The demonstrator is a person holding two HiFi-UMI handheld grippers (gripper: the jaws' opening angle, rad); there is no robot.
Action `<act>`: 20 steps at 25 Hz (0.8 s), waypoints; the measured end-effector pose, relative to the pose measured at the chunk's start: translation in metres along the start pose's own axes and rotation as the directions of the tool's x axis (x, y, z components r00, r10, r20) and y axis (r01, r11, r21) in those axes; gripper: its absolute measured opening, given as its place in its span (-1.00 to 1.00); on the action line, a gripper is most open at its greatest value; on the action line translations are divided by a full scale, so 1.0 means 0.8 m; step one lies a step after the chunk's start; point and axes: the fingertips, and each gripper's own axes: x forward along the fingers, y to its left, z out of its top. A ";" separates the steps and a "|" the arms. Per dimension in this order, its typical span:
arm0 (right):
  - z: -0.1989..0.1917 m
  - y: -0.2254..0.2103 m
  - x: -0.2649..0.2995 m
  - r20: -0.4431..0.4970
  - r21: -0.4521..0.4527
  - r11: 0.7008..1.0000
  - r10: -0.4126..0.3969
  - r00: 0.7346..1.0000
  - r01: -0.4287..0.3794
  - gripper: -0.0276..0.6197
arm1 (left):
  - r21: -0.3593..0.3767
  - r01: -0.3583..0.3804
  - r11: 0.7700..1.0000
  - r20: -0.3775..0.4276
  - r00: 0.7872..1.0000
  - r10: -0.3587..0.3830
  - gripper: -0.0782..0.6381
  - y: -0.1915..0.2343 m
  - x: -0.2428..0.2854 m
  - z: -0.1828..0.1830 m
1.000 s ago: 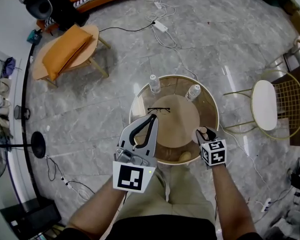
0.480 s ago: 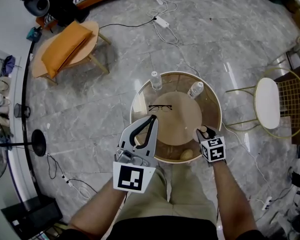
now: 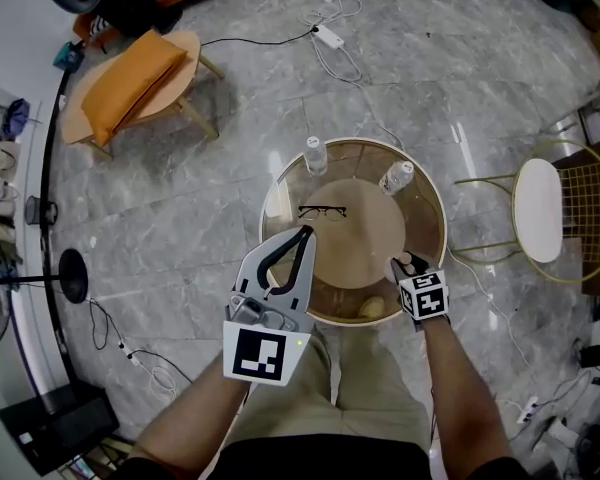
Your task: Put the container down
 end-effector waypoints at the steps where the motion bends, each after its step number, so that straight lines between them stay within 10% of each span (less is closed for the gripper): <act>1: -0.002 0.000 0.004 -0.005 -0.002 1.000 0.001 1.000 -0.001 -0.44 | -0.001 -0.003 1.000 -0.001 1.000 0.003 -0.74 0.001 0.001 -0.002; 20: -0.041 -0.008 0.070 -0.084 -0.019 0.999 0.025 0.996 -0.027 -0.44 | -0.004 -0.015 1.000 -0.040 0.999 0.015 -0.74 0.001 0.021 -0.031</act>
